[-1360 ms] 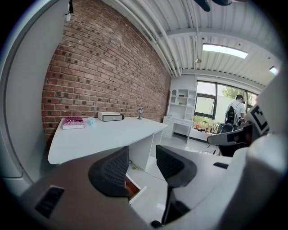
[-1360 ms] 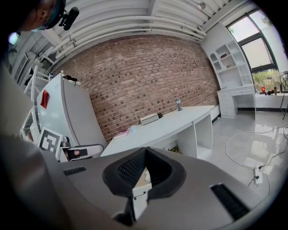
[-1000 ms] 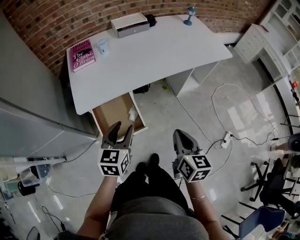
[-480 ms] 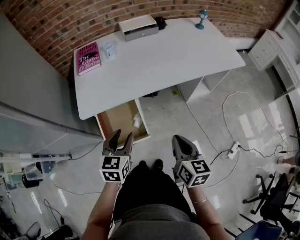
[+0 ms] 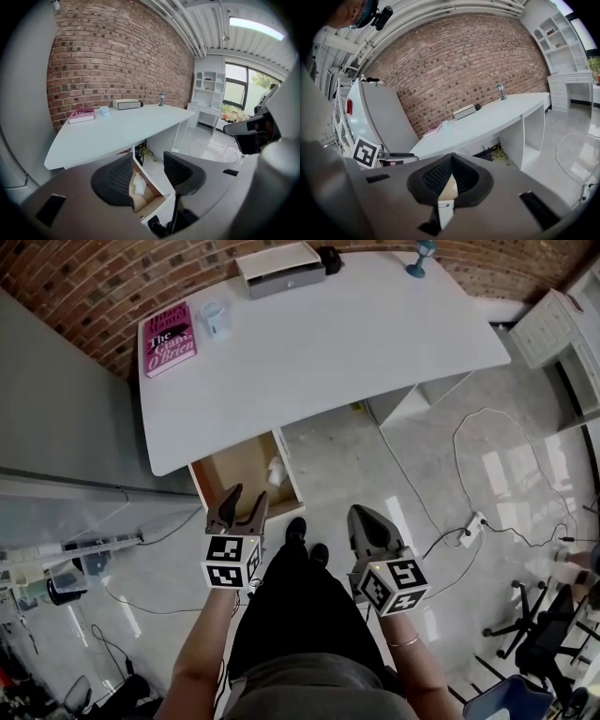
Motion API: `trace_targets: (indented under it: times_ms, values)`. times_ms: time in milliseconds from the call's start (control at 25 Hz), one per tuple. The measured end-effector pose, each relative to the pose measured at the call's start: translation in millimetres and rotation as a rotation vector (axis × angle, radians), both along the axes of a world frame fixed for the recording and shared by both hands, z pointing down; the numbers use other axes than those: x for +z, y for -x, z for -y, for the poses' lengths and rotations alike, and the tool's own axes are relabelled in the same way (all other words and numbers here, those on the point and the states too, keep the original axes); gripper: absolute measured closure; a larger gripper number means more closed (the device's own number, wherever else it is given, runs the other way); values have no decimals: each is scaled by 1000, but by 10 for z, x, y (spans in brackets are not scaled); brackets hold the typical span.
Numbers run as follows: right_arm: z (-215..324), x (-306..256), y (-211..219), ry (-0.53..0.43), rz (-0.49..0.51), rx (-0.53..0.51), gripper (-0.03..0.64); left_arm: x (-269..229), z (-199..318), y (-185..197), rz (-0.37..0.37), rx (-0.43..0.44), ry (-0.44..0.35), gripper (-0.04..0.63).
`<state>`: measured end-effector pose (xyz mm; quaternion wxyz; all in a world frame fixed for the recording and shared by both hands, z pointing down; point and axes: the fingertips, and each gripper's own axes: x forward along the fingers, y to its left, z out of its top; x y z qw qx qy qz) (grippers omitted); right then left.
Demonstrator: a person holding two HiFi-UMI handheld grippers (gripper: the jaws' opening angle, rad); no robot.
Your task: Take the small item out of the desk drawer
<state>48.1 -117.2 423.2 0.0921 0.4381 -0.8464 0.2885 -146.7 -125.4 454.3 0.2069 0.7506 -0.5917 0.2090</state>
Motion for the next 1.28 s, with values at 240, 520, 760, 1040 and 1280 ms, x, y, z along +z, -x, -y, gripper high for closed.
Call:
trace_targets:
  times_ms: [240, 520, 760, 1040, 1280]
  values:
    - [90, 229, 60, 52, -13, 20, 612, 385, 228, 15, 14, 36, 73, 399]
    - [17, 546, 198, 119, -57, 39, 612, 940, 355, 42, 13, 83, 189, 399]
    - [-17, 805, 242, 186, -57, 86, 612, 1412, 451, 31, 41, 130, 273, 399]
    - [1, 1092, 153, 234, -77, 119, 612, 1924, 529, -51, 75, 172, 357, 396]
    - [57, 1210, 193, 244, -81, 127, 612, 2219, 576, 16, 94, 186, 422, 393]
